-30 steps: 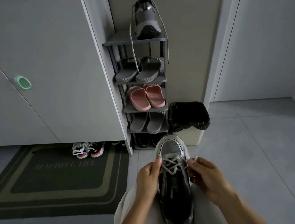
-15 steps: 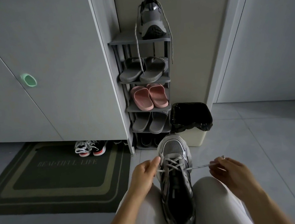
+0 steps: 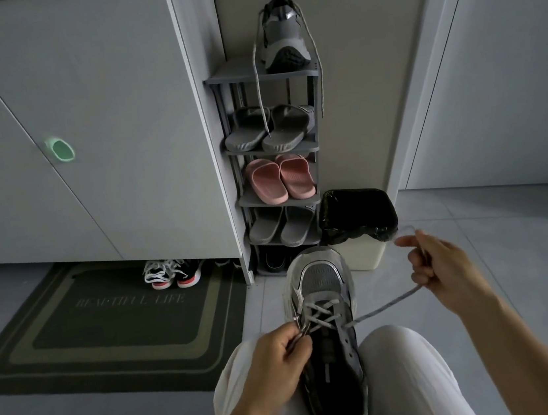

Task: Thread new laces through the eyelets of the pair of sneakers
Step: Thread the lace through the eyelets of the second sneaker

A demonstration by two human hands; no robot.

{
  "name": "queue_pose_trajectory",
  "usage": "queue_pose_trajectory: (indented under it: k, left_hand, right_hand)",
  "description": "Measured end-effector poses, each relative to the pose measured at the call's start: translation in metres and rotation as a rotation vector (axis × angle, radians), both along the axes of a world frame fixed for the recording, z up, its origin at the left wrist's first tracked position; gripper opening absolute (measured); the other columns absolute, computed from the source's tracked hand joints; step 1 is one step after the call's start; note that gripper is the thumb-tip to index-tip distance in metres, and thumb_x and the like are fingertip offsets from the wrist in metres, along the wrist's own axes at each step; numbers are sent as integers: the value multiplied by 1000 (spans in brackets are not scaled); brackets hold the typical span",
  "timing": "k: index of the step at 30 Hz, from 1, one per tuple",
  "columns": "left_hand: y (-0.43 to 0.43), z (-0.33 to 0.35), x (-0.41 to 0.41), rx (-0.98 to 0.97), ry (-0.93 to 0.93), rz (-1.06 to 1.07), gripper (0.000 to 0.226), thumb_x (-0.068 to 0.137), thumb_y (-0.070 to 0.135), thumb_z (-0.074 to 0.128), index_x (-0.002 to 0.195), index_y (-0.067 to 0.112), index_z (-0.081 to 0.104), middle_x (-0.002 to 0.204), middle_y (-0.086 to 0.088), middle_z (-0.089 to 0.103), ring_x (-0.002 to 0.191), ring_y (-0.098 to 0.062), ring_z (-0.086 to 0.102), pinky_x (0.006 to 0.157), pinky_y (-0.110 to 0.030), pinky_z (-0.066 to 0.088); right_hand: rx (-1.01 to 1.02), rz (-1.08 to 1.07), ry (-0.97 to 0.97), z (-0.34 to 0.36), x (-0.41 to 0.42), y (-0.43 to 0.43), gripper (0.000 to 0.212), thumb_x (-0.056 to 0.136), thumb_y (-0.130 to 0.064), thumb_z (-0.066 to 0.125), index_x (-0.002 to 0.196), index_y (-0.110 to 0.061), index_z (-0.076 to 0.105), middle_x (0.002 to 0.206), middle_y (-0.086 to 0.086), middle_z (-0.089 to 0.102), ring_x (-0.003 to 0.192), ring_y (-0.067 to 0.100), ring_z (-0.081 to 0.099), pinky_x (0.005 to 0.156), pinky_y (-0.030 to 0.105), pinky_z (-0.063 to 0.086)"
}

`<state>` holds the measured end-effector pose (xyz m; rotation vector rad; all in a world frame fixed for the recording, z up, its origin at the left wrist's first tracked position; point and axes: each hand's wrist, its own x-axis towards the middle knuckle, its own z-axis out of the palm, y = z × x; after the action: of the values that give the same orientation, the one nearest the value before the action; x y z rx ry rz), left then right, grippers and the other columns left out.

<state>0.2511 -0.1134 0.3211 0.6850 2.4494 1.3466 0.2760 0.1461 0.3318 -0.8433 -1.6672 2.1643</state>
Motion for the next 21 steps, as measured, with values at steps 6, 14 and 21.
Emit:
queue_pose_trajectory:
  k: [6, 14, 21]
  left_hand:
    - [2, -4, 2, 27, -77, 67, 34, 89, 11, 53, 58, 10, 38, 37, 9, 37, 40, -4, 36, 43, -13, 29]
    - [5, -21, -19, -81, 8, -97, 26, 84, 38, 59, 78, 18, 44, 65, 10, 43, 61, -2, 43, 58, -17, 33]
    - [20, -4, -47, -53, 368, -230, 45, 75, 38, 66, 117, 31, 51, 114, 19, 50, 111, -9, 50, 98, -35, 38]
  right_hand:
    - [343, 285, 108, 19, -8, -36, 25, 96, -4, 37, 107, -12, 58, 42, -3, 42, 38, 9, 29, 37, 19, 27]
    - [403, 350, 106, 20, 1, -61, 32, 90, 7, 38, 79, -9, 63, 59, 1, 58, 47, 11, 44, 48, 21, 39]
    - [320, 339, 119, 29, 5, -55, 31, 90, 9, 34, 77, -4, 59, 59, 6, 56, 45, 11, 44, 46, 19, 40]
